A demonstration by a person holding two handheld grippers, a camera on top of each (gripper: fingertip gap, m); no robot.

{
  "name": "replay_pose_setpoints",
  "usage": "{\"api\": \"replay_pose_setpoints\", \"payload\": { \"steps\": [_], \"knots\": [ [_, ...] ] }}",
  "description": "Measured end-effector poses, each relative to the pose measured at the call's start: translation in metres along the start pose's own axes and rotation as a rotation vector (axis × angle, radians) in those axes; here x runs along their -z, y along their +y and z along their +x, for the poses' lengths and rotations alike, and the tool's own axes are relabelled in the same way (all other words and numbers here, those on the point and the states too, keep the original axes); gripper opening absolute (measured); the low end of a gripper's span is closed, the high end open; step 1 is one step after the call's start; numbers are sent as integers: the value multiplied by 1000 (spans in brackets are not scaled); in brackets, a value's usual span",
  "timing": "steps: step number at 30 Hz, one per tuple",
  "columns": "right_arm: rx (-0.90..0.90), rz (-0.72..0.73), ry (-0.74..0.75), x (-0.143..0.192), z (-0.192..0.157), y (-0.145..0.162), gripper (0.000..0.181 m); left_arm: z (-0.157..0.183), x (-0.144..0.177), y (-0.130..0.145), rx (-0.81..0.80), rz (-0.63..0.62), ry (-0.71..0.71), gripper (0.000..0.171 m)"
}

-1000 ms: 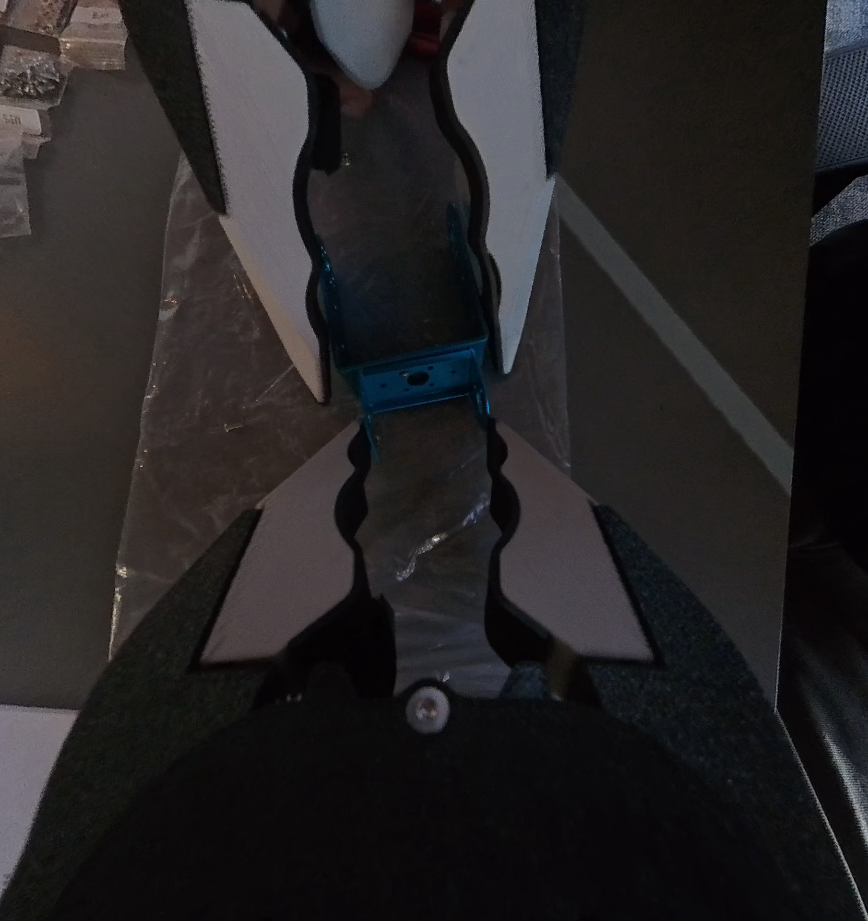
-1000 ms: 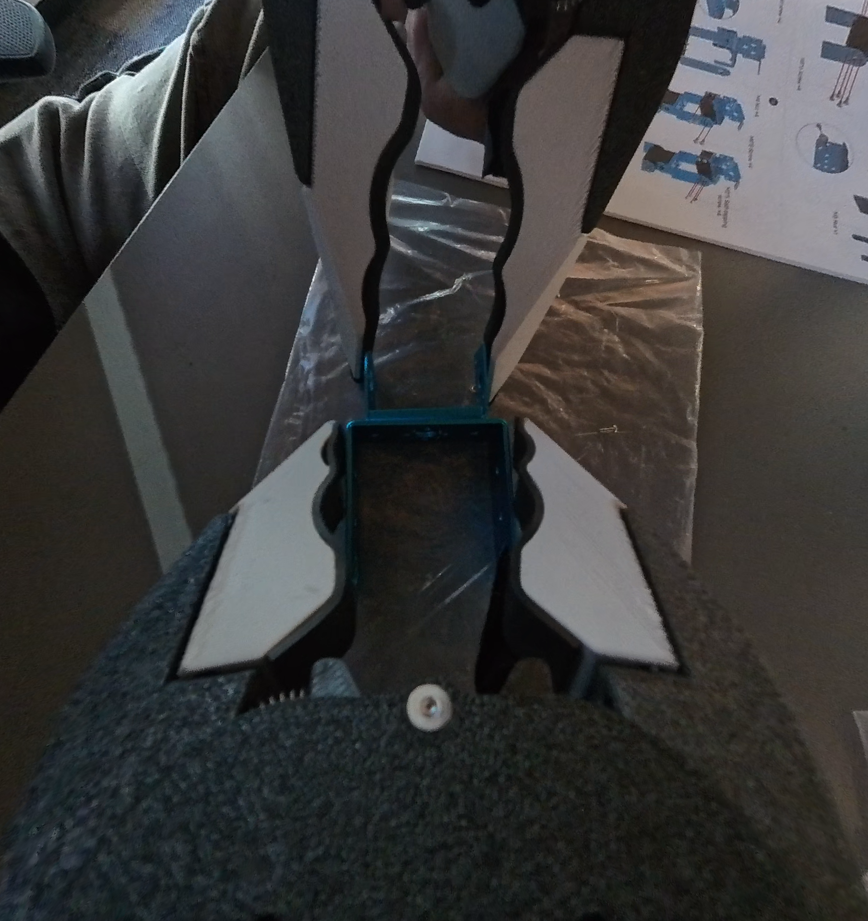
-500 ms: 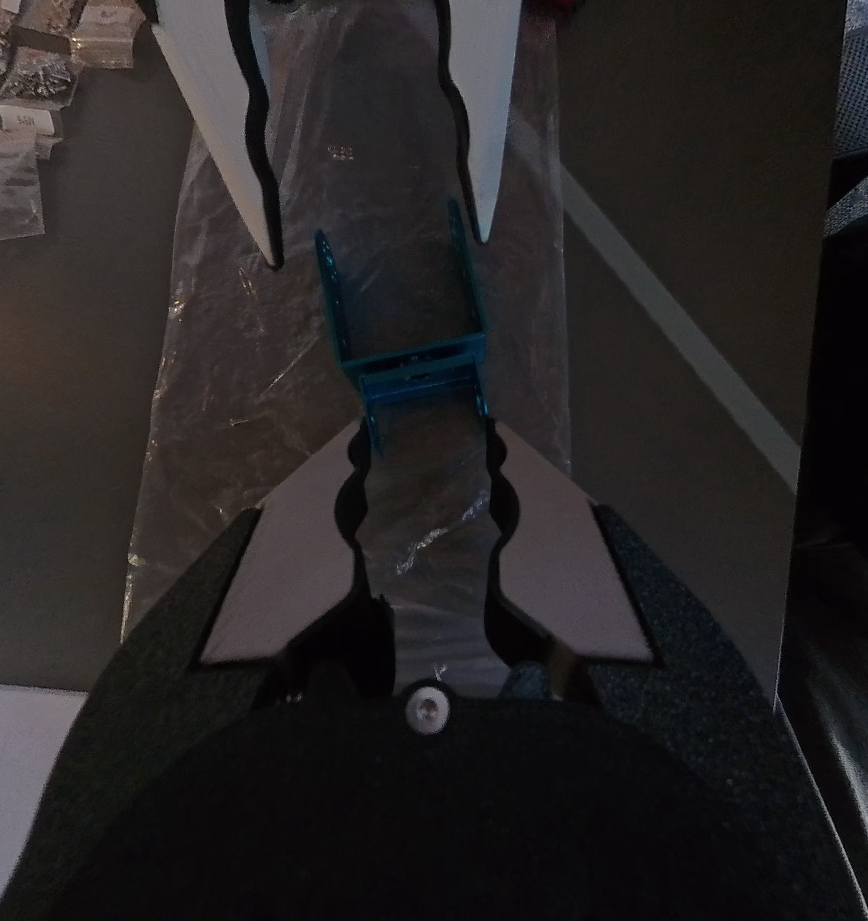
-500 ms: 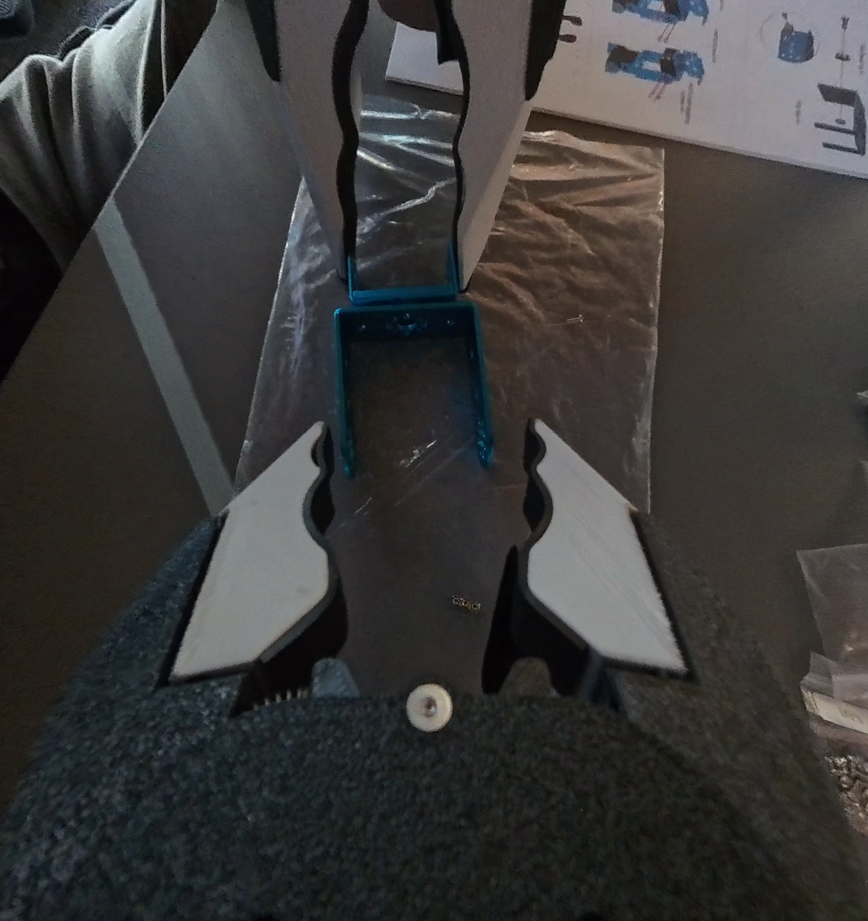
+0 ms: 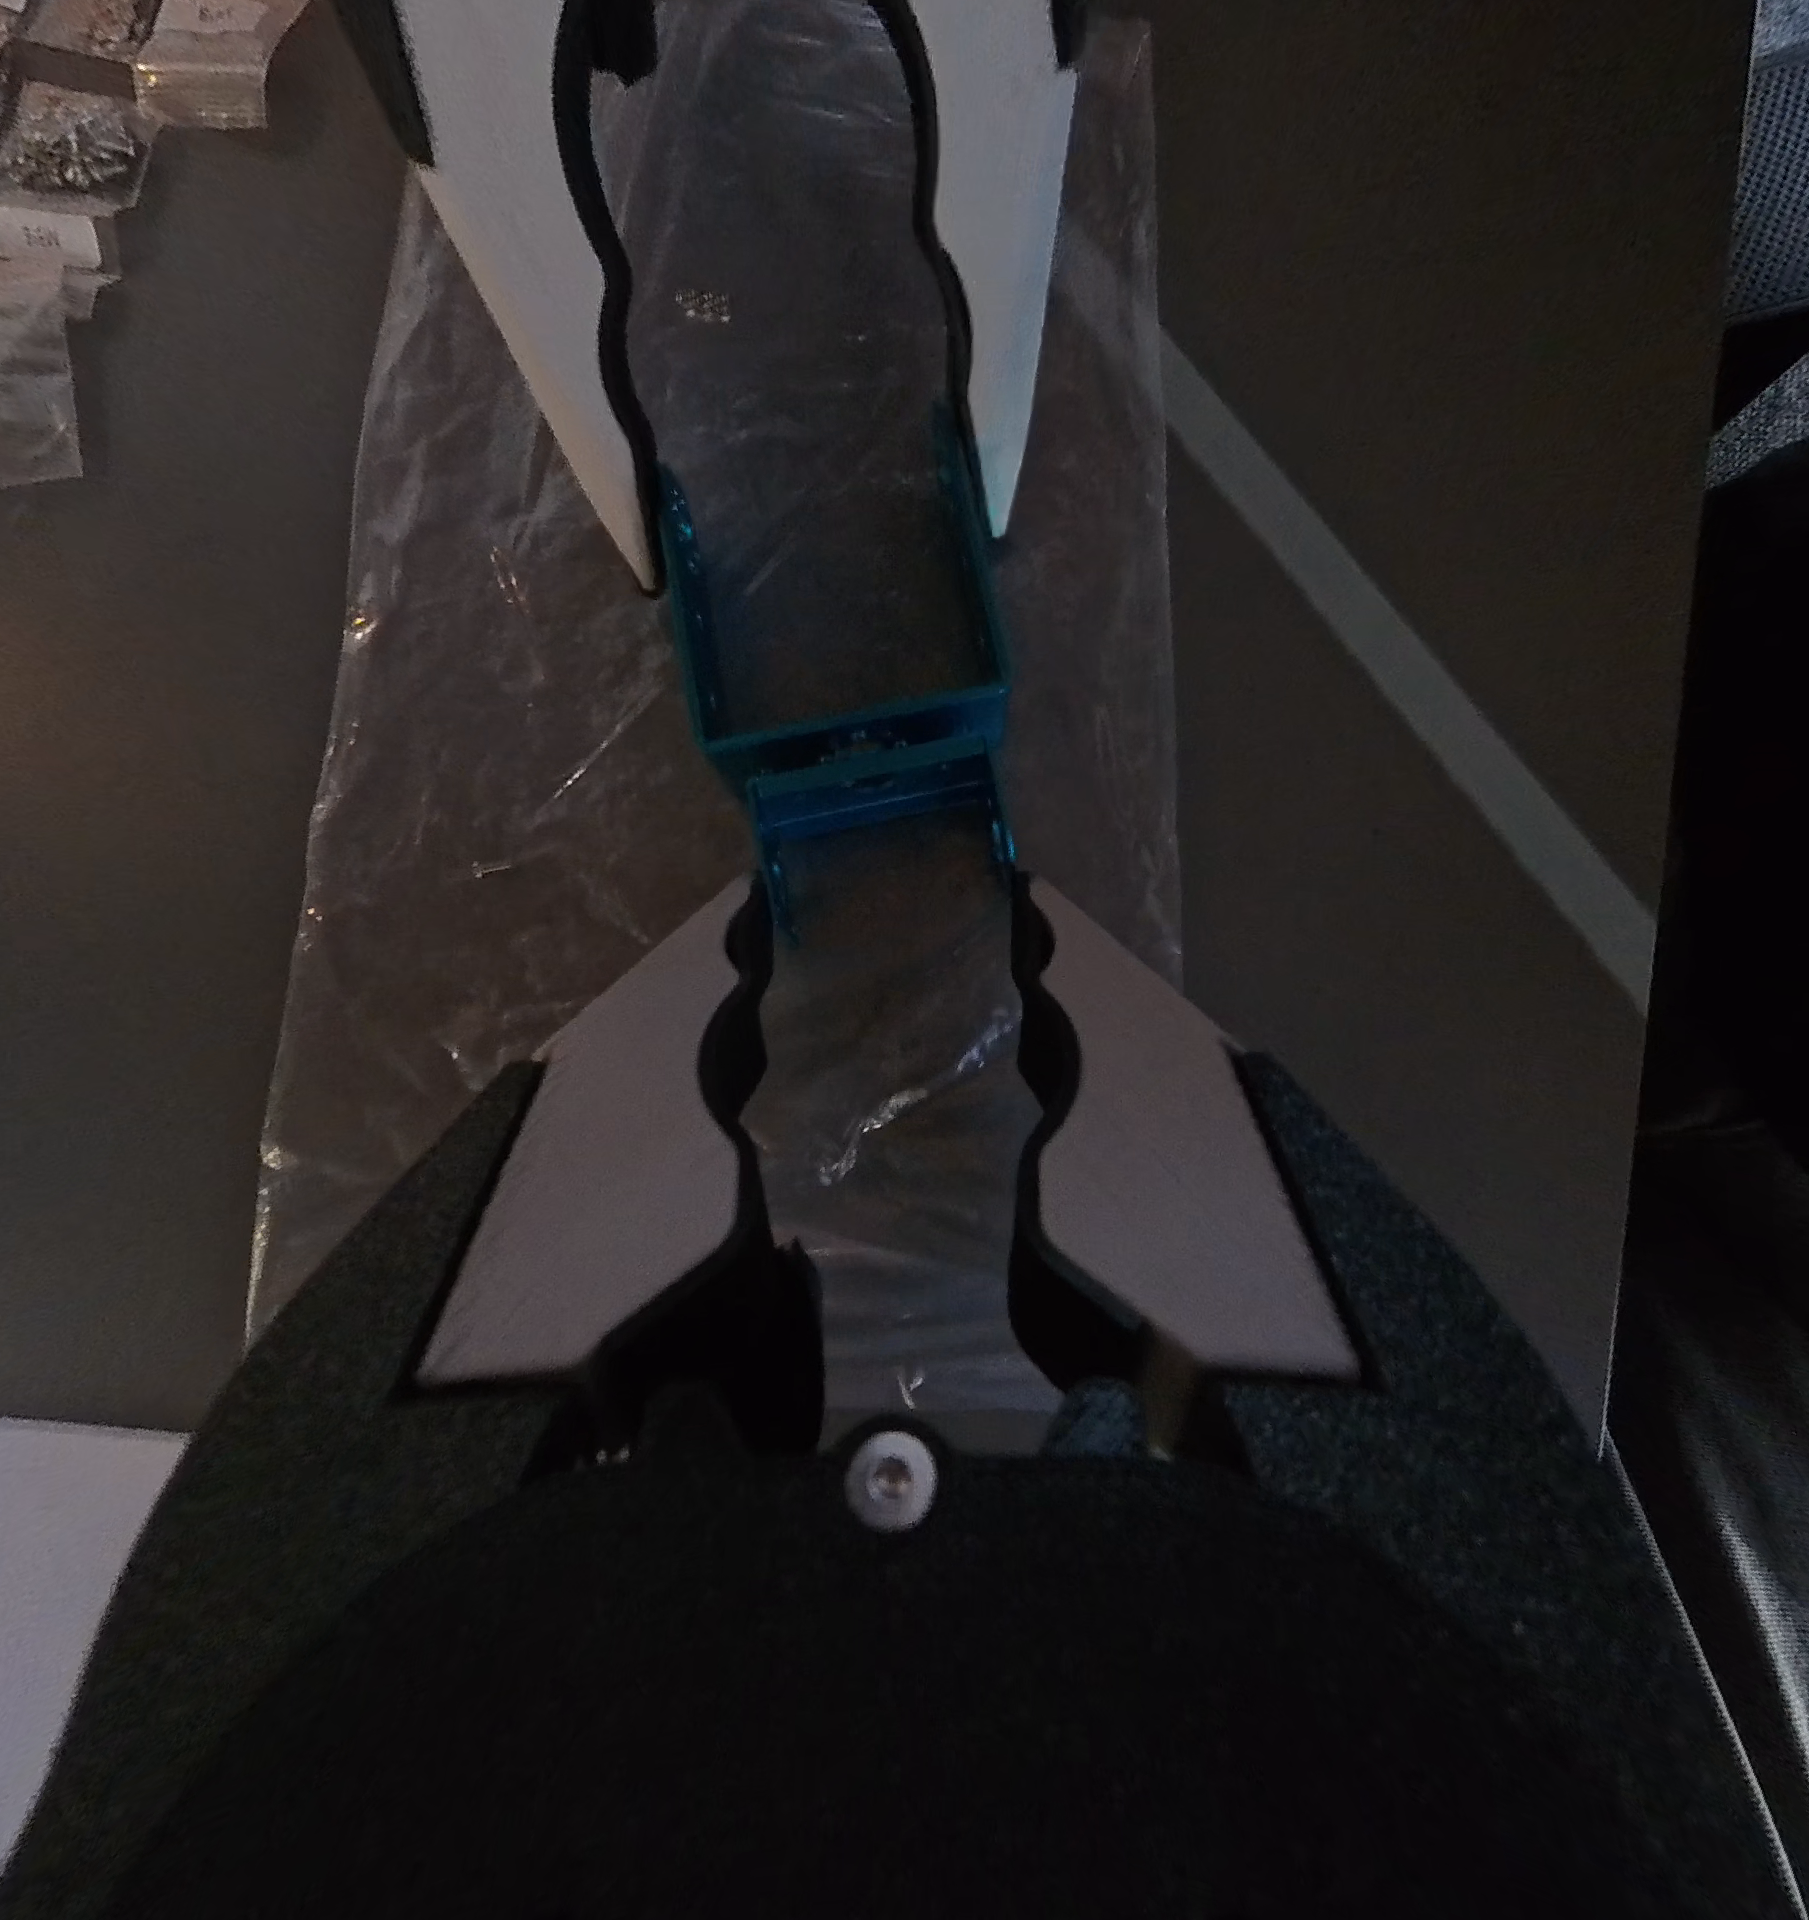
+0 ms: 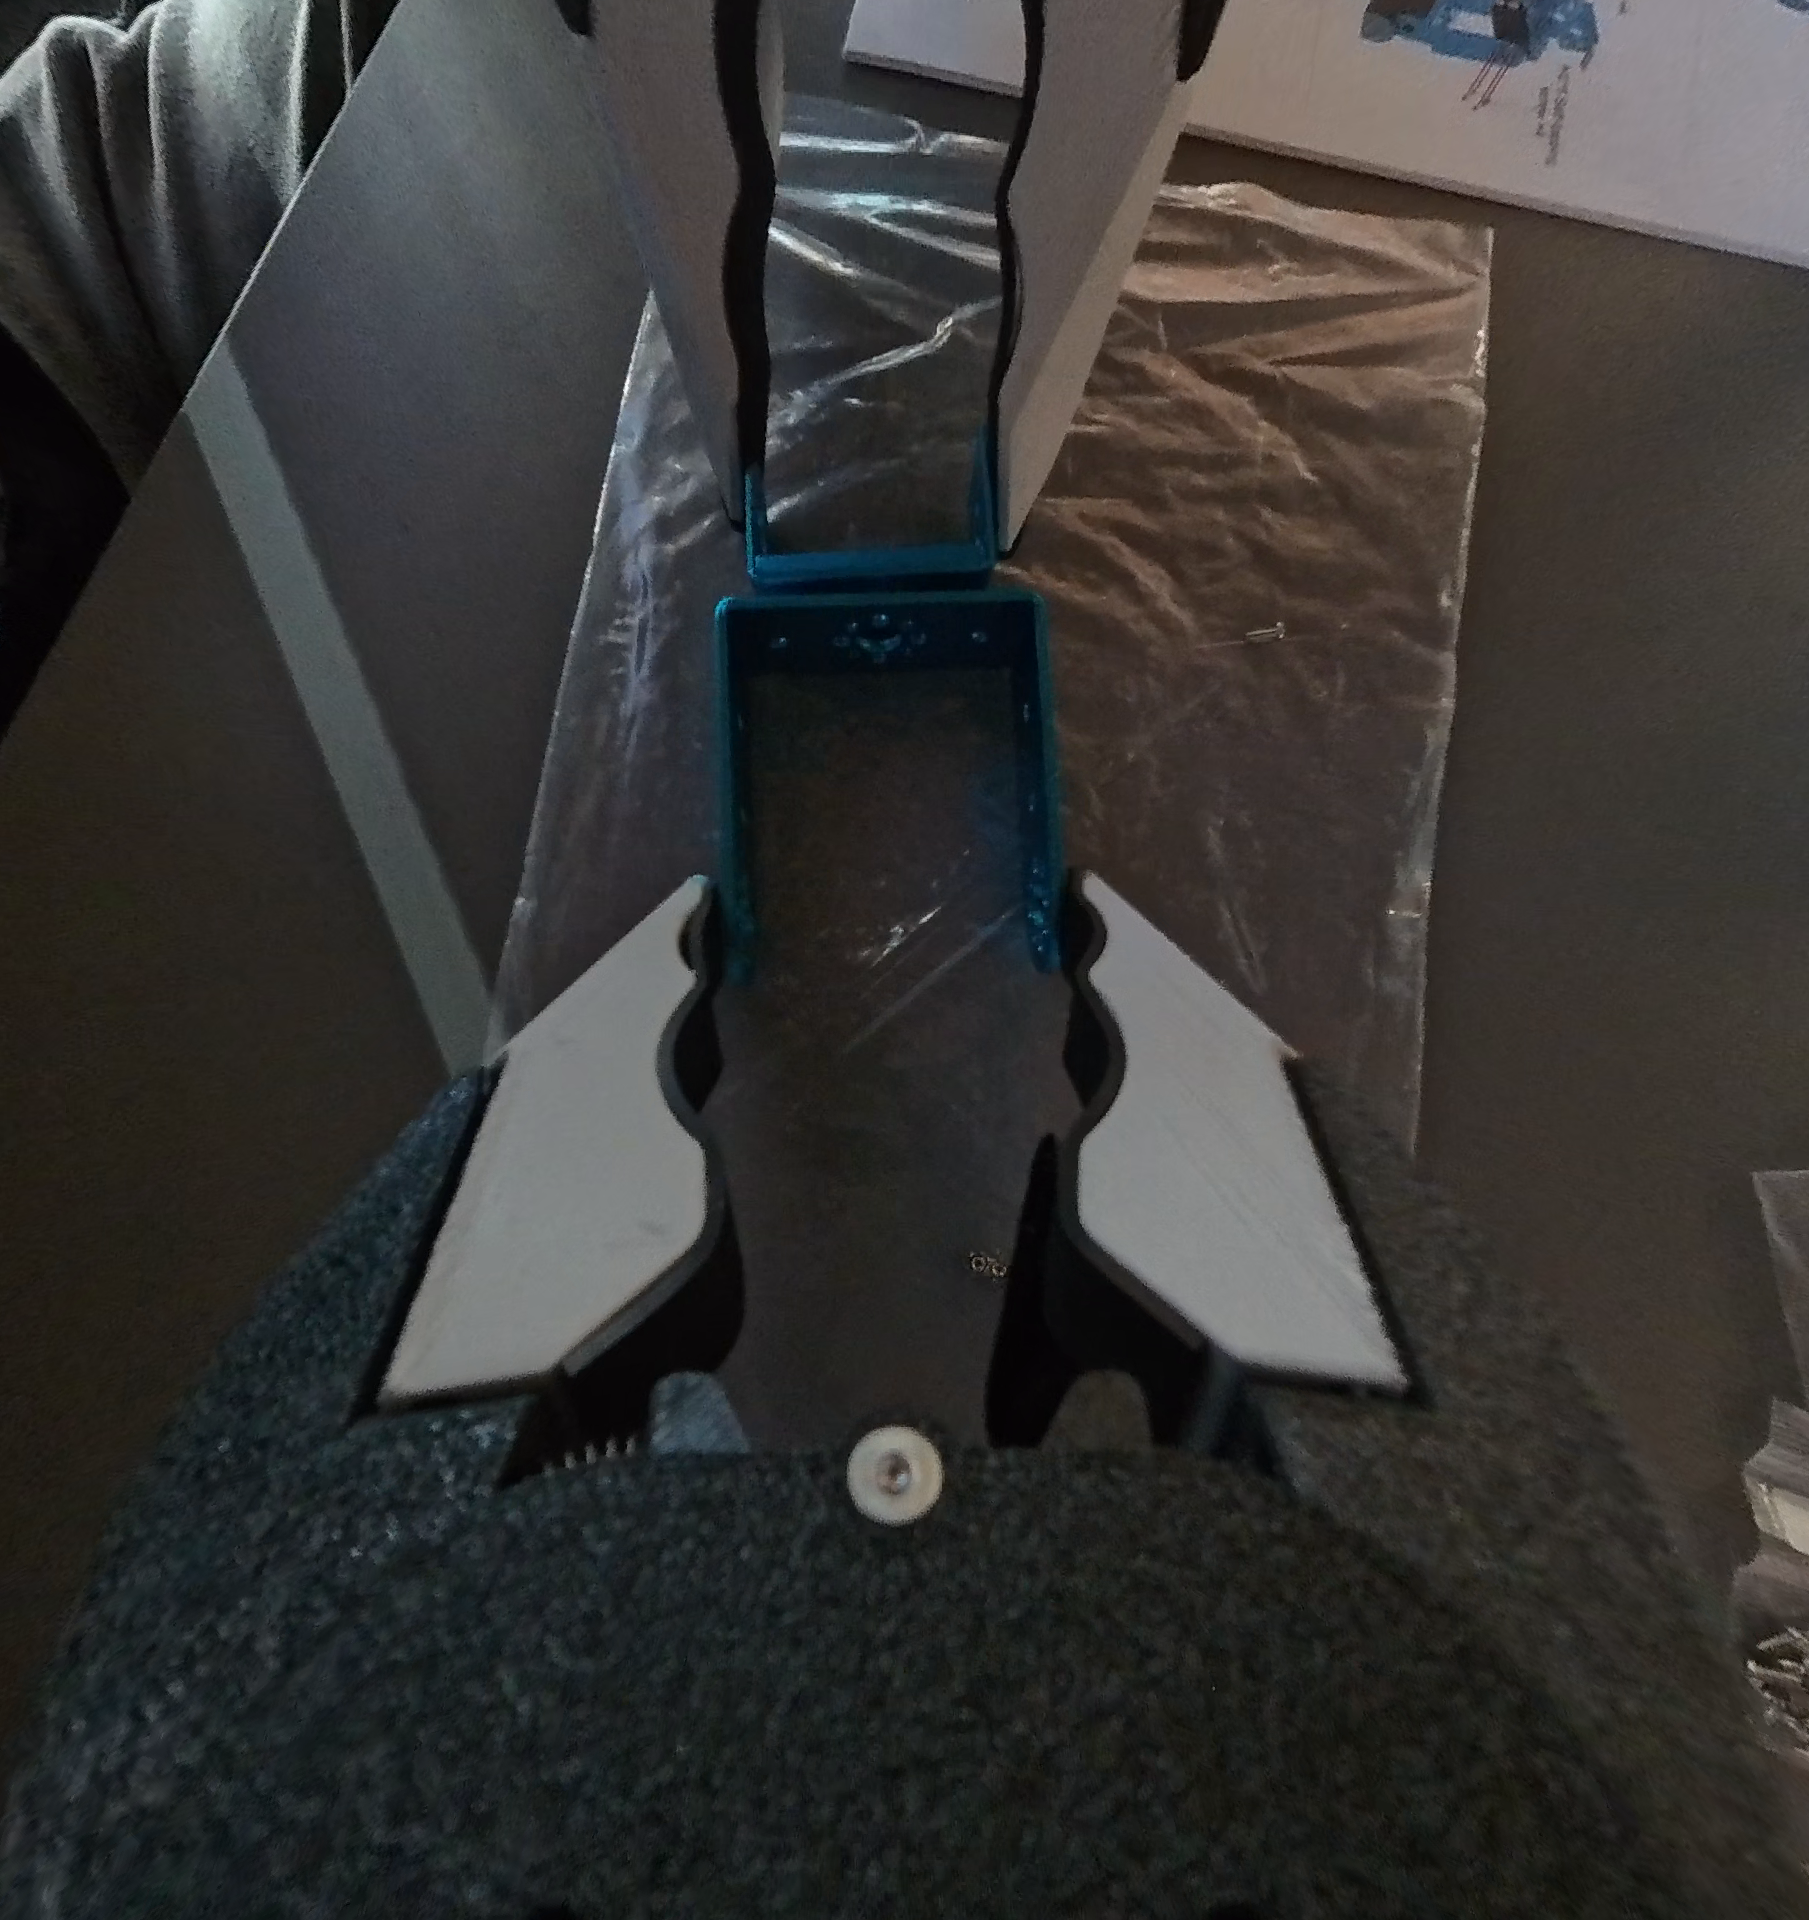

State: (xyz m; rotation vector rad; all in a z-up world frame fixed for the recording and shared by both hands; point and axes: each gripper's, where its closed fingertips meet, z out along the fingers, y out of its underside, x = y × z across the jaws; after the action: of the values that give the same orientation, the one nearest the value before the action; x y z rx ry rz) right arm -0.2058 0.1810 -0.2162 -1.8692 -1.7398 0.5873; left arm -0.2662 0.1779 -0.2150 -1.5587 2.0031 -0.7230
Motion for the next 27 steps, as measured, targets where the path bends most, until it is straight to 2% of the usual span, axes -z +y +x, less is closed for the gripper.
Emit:
{"api": "replay_pose_setpoints", "payload": {
  "steps": [27],
  "knots": [
    [0, -1, -13, 0, -1, 1, 64, 0, 0, -3, 22, 26, 6, 45]
  ]
}}
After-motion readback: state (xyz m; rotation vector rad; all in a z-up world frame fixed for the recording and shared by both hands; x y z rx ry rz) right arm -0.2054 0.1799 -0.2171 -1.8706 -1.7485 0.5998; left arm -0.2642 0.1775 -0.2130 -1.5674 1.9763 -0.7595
